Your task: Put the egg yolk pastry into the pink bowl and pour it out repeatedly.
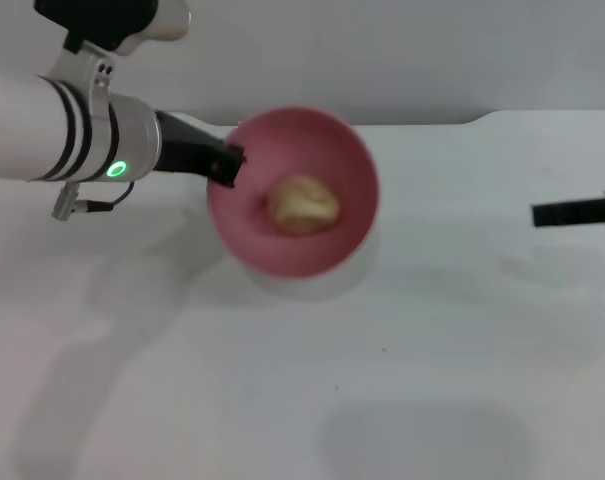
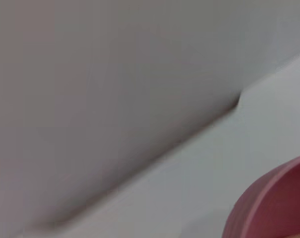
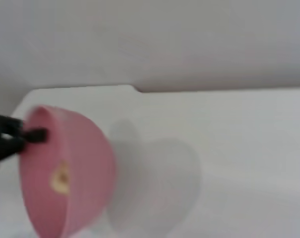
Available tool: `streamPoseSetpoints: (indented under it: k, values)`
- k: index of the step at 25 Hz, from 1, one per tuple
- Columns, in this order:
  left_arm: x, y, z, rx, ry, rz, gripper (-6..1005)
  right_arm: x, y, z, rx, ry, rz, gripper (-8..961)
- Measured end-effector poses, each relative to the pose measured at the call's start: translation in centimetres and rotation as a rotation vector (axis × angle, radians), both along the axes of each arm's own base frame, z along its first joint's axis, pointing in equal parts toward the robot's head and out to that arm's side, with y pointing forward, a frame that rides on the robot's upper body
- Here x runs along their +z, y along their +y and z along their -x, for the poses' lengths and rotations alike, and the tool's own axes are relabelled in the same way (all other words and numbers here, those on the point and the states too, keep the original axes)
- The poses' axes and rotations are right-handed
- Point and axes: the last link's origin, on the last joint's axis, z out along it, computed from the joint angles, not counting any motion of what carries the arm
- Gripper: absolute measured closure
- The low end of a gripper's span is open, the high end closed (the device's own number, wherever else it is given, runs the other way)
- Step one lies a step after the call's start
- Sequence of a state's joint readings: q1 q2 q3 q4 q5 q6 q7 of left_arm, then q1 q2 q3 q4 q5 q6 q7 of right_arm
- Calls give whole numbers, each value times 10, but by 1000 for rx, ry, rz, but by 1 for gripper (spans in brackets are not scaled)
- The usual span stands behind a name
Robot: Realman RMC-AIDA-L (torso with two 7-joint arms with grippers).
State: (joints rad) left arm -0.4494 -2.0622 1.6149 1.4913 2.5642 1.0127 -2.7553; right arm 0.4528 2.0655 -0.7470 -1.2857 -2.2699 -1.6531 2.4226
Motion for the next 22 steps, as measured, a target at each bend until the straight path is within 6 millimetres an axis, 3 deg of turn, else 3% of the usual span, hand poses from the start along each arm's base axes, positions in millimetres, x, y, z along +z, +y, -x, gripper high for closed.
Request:
streamPoseSetpoints:
  k: [5,11,12,14,18,22]
  values:
    - [-7,-19,-16,-258,-28,-111,1000,-5,-13,-22,-86,59,17,328]
    - [-25,-36,-27,-486,4,-233,1001,-12,-19,-30,-123,85,42,328]
    - [-40,-45,-28,-614,65,-284,1001,-12,-20,-31,-126,87,42,328]
    - [-49,-49,-27,-672,89,-314,1001,-12,-20,-31,-130,88,41,328]
    - [-85,-70,-19,-910,190,-388,1001,-15,-21,-33,-140,95,43,328]
    - [-105,-90,-15,-1125,289,-468,1001,-17,-21,-34,-146,104,49,328]
